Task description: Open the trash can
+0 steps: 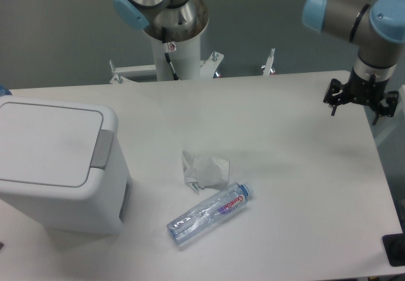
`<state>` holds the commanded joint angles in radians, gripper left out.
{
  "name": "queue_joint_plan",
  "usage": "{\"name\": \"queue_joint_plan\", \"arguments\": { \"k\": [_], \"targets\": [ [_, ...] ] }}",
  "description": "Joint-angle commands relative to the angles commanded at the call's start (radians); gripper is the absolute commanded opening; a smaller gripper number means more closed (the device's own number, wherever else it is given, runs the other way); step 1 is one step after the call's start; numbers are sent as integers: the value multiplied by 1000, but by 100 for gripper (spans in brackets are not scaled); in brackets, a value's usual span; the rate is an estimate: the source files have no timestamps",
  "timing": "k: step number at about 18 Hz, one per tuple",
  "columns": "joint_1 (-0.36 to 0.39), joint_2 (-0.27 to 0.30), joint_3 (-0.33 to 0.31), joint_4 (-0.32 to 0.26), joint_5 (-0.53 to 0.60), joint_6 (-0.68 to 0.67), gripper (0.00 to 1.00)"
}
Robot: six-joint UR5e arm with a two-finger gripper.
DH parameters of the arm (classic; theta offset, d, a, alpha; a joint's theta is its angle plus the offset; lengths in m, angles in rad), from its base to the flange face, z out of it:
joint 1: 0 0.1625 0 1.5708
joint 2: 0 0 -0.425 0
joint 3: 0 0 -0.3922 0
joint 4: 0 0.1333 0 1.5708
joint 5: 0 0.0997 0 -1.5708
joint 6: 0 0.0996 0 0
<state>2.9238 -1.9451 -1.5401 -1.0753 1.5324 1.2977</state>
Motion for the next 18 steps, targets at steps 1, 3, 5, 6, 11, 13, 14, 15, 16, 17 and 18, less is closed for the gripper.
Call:
{"name": "queue_joint_plan", "arguments": {
  "k": [1, 3, 5, 6, 11, 13, 14, 15, 16, 17, 18],
  "targets": [
    [2, 2, 0, 0, 0, 0, 100],
    [2, 5, -2, 3, -5, 9, 100],
    [-5, 14, -5, 9, -38, 12, 100],
    [-6, 12, -8, 26, -66, 3, 100],
    [-14, 63, -29, 46, -193, -165, 100],
    [-29, 67, -34, 46, -244, -224, 100],
    [-34, 72, -34, 48, -265, -280, 100],
    [-43, 80, -34, 46, -288, -352, 100],
    [-55, 87, -35, 40, -304, -406, 100],
    [-76, 90, -38, 38, -311, -440, 100],
    [-99, 94, -41, 40, -313, -457, 100]
  ]
}}
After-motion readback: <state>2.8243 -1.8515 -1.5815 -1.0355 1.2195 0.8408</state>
